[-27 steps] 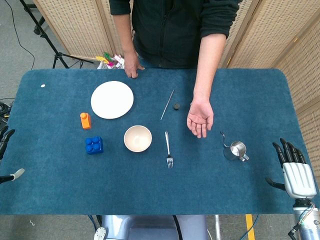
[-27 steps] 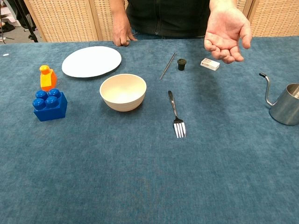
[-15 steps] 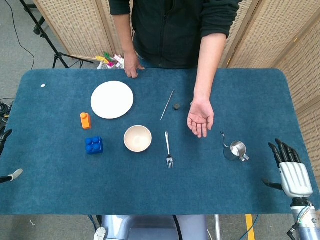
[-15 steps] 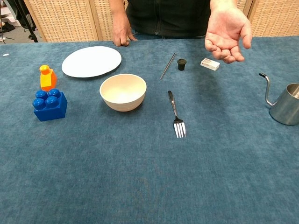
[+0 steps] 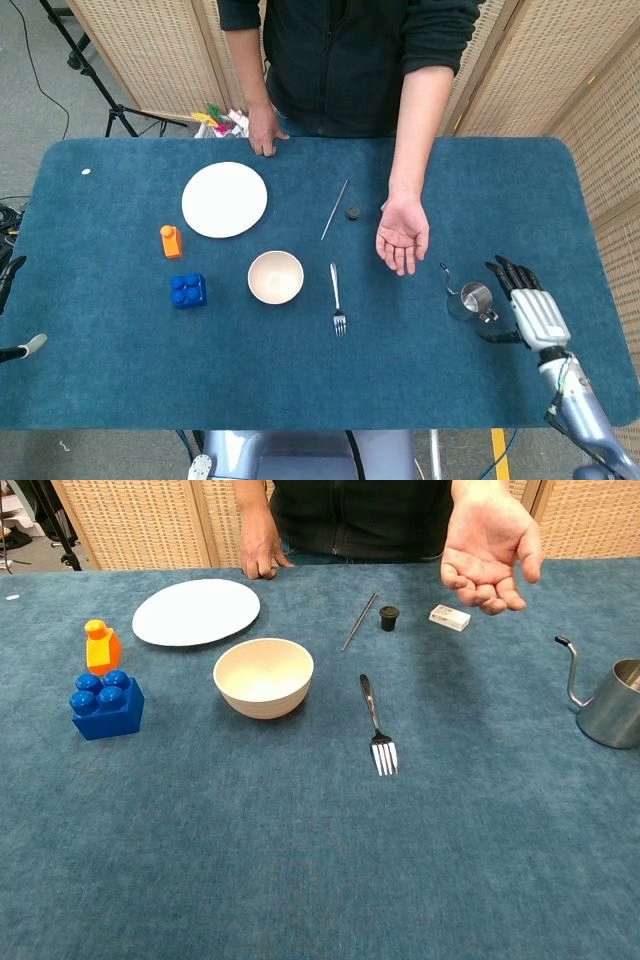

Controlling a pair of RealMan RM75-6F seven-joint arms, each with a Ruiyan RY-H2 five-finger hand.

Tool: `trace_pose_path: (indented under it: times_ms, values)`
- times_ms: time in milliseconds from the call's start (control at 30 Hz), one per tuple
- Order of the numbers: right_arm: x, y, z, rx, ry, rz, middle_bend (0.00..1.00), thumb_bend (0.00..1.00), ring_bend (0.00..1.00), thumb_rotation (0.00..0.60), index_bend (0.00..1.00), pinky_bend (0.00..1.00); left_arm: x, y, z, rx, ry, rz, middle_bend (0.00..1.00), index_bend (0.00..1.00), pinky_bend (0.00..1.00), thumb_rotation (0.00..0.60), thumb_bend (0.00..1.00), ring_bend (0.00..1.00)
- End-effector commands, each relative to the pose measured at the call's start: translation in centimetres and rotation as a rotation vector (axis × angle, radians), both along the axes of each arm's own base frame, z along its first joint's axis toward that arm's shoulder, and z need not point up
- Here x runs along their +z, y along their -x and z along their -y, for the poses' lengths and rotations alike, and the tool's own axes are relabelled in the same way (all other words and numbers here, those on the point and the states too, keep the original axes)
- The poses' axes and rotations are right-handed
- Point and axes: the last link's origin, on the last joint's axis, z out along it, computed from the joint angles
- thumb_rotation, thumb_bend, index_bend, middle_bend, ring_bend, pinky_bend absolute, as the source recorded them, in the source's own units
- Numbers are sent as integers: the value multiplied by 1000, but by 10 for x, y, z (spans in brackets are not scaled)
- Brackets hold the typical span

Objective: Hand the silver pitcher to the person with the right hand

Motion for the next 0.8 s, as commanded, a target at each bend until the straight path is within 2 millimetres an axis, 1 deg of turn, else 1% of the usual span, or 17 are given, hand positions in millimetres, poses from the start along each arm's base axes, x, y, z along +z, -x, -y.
trace_pose_path:
  times_ms: [33, 167, 200, 233, 300, 367, 400, 467, 533, 600, 667, 767, 800]
  values:
    - [-10, 2, 14, -29, -20, 6, 0, 0, 0, 600, 0, 30, -2, 0, -1, 3, 4, -5, 0, 0, 0, 600, 0, 0]
    - [-17, 6, 23, -60, -27, 13, 0, 0, 0, 600, 1, 35, -2, 0, -3, 10, 5, -8, 0, 0, 0, 600, 0, 0]
    - [-18, 7, 24, -65, -26, 17, 0, 0, 0, 600, 7, 45, -2, 0, -3, 12, 4, -8, 0, 0, 0, 600, 0, 0]
    - [-19, 8, 25, -70, -25, 25, 10, 0, 6, 600, 23, 76, -2, 0, -3, 13, 4, -8, 0, 0, 0, 600, 0, 0]
    - [-21, 8, 26, -73, -18, 40, 60, 0, 54, 600, 70, 160, -3, 0, -4, 16, 3, -7, 0, 0, 0, 600, 0, 0]
    - [-23, 9, 28, -62, -3, 38, 168, 0, 160, 600, 151, 262, -3, 0, -5, 18, 5, -7, 0, 0, 0, 600, 0, 0]
    - [-26, 10, 29, -52, 7, 27, 203, 0, 195, 600, 189, 293, -4, 0, -5, 19, 9, -9, 0, 0, 0, 600, 0, 0]
    - [-31, 13, 31, -40, 12, -8, 286, 0, 273, 600, 296, 359, -5, 0, -6, 21, 12, -13, 0, 0, 0, 600, 0, 0]
    - [-33, 15, 32, -37, 10, -32, 344, 3, 328, 600, 351, 391, -5, 0, -6, 22, 14, -15, 0, 0, 0, 600, 0, 0]
    - [-34, 16, 32, -35, 11, -46, 413, 40, 393, 600, 407, 420, -6, 0, -6, 22, 14, -15, 0, 0, 0, 600, 0, 0]
    - [-33, 19, 32, -30, 20, -65, 483, 133, 459, 600, 471, 441, -6, -1, -6, 22, 13, -15, 0, 0, 0, 600, 0, 0]
    - [-27, 21, 29, -17, 46, -73, 529, 236, 498, 600, 513, 457, -6, -1, -6, 23, 16, -14, 0, 0, 0, 600, 0, 0]
    - [-24, 21, 28, -13, 54, -70, 534, 251, 502, 600, 518, 459, -6, -1, -6, 23, 16, -14, 0, 0, 0, 600, 0, 0]
